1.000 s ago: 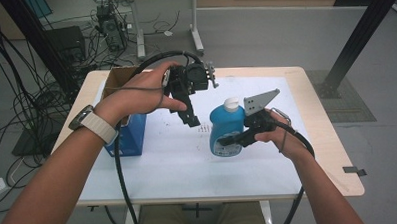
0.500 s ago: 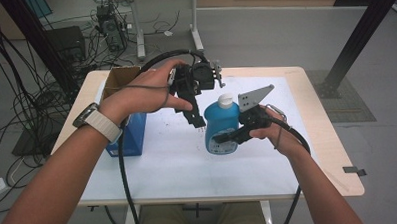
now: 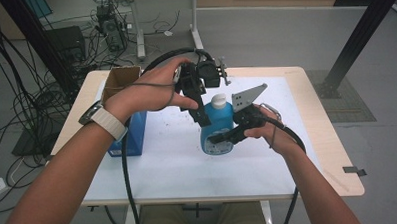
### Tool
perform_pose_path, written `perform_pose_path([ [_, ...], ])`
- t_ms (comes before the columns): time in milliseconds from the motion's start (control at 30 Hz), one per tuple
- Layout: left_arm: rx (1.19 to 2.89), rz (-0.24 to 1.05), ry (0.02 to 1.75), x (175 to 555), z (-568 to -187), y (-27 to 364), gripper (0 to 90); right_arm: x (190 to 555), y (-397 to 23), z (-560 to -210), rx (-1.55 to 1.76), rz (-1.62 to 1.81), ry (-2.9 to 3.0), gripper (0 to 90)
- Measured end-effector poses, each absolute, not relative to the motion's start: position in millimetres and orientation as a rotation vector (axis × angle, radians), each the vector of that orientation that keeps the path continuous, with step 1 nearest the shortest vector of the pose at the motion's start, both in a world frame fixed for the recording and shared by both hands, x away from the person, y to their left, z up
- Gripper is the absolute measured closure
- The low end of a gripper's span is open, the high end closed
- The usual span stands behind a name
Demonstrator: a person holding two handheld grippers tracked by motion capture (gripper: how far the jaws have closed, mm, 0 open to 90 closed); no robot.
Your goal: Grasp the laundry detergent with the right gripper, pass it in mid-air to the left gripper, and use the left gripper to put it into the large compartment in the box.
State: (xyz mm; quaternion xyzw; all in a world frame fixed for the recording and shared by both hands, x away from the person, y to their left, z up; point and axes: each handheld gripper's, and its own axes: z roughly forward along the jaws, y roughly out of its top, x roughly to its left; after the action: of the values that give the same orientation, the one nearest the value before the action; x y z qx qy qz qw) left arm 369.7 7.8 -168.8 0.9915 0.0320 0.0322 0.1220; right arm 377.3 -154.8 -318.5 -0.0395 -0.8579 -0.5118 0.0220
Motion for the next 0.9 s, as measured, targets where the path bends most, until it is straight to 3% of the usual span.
perform_pose_path([
  [900, 2.896, 0.057, 0.078, 375, -174, -2, 4.9, 376, -142, -315, -0.069, -1.574, -2.655, 42.6],
])
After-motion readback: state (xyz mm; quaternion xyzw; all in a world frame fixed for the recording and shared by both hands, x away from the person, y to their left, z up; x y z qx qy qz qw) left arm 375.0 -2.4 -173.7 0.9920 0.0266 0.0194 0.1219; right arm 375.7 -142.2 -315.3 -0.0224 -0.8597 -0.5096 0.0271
